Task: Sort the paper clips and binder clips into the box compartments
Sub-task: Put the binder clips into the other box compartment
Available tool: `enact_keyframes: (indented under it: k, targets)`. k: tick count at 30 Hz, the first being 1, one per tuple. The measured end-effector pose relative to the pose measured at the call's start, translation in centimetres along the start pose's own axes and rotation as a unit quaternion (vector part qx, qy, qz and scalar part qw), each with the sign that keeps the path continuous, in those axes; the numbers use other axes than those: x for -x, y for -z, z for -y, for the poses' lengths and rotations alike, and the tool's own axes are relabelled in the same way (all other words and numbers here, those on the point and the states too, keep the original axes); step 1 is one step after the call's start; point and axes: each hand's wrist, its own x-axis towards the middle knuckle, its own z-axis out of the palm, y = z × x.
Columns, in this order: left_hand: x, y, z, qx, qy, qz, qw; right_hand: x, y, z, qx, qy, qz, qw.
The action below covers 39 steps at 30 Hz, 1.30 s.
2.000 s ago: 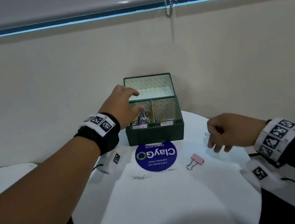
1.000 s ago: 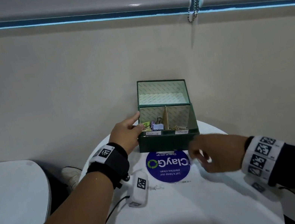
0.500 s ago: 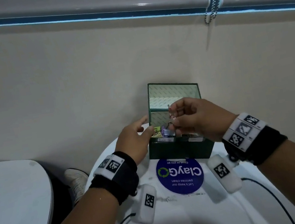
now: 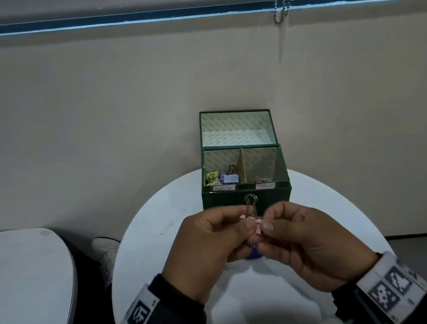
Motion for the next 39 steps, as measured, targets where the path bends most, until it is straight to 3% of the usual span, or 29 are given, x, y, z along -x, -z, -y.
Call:
enact_keyframes:
  k: [9, 12, 15, 18, 21, 27, 29, 32, 35, 39]
  targets:
    - [2.2, -1.7, 0.0, -0.140, -0.008, -0.025, 0.990, 3.3, 0.2, -2.4, -0.097, -0.038, -0.079, 0.991]
    - [1.6, -2.1, 0.5, -0.149, 0.024, -0.023, 0.988, 3.0, 0.4, -3.3, -0.129, -0.061, -0.129, 0.981]
    - [1.2, -2.1, 0.6, 0.015, 0.106, -0.042, 0.993, 2.8, 1.0, -3.8, -0.185, -0.065, -0.171, 0.966]
    - [1.1, -1.6, 0.0, 0.243, 0.170, -0.045, 0.954, 3.3, 1.6, -3.9, -0.228, -0.065, -0.169, 0.957]
    - [1.2, -1.4, -0.4, 0.333, 0.193, -0.010, 0.923, 3.5, 1.8, -4.0, -0.263, -0.073, -0.151, 0.950]
    - [2.0, -3.6, -0.8, 0.225, 0.143, 0.087, 0.960, 3.1, 0.3, -4.7, -0.348, -0.093, -0.114, 0.926]
    - [2.0, -4.1, -0.6, 0.160, 0.113, 0.101, 0.975, 2.8, 0.0, -4.9, -0.370, -0.095, -0.113, 0.917]
    - [1.9, -3.9, -0.8, 0.144, 0.086, 0.113, 0.979, 2.3, 0.0, -5.0, -0.371, -0.087, -0.130, 0.915]
    - [1.7, -3.2, -1.1, 0.179, 0.087, 0.113, 0.974, 1.9, 0.2, -5.1, -0.354, -0.088, -0.153, 0.919]
    - [0.8, -1.2, -1.3, 0.207, 0.058, 0.050, 0.975, 1.2, 1.0, -4.1, -0.303, -0.108, -0.158, 0.934]
